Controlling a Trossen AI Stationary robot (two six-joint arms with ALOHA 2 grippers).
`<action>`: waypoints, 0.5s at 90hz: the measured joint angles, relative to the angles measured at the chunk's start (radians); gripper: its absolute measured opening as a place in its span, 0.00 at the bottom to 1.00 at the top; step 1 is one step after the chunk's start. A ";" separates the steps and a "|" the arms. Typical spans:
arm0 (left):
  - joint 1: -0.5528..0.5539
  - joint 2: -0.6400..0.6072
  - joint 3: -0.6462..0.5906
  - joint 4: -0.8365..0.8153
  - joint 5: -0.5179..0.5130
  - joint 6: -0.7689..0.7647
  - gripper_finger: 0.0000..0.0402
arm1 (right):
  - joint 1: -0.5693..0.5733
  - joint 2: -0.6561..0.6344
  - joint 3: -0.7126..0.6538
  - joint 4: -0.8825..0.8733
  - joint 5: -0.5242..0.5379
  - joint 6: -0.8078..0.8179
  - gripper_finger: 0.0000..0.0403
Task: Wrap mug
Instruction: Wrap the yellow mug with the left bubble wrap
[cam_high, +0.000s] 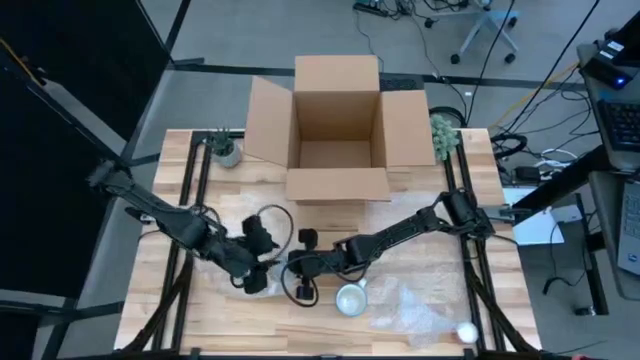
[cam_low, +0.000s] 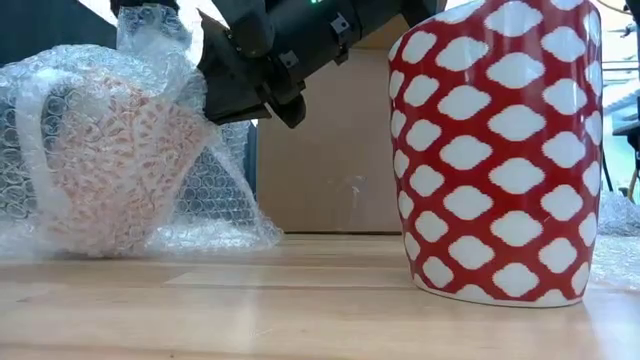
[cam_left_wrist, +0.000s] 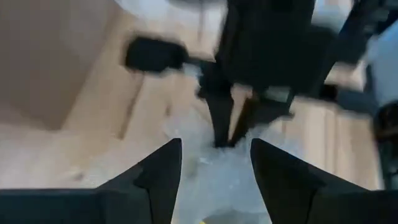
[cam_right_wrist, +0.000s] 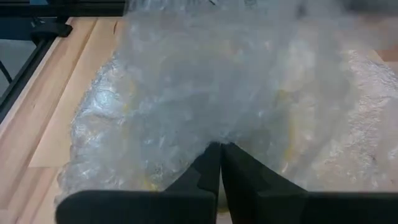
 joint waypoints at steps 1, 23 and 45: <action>0.000 0.007 0.000 -0.005 0.000 -0.006 0.45 | 0.000 0.000 0.000 0.000 0.000 0.000 0.00; -0.014 0.127 0.000 -0.020 0.000 -0.038 0.45 | 0.000 0.000 0.000 0.001 0.002 -0.004 0.00; -0.015 0.173 0.002 0.037 -0.006 -0.012 0.45 | 0.000 -0.017 0.000 -0.020 -0.005 -0.008 0.00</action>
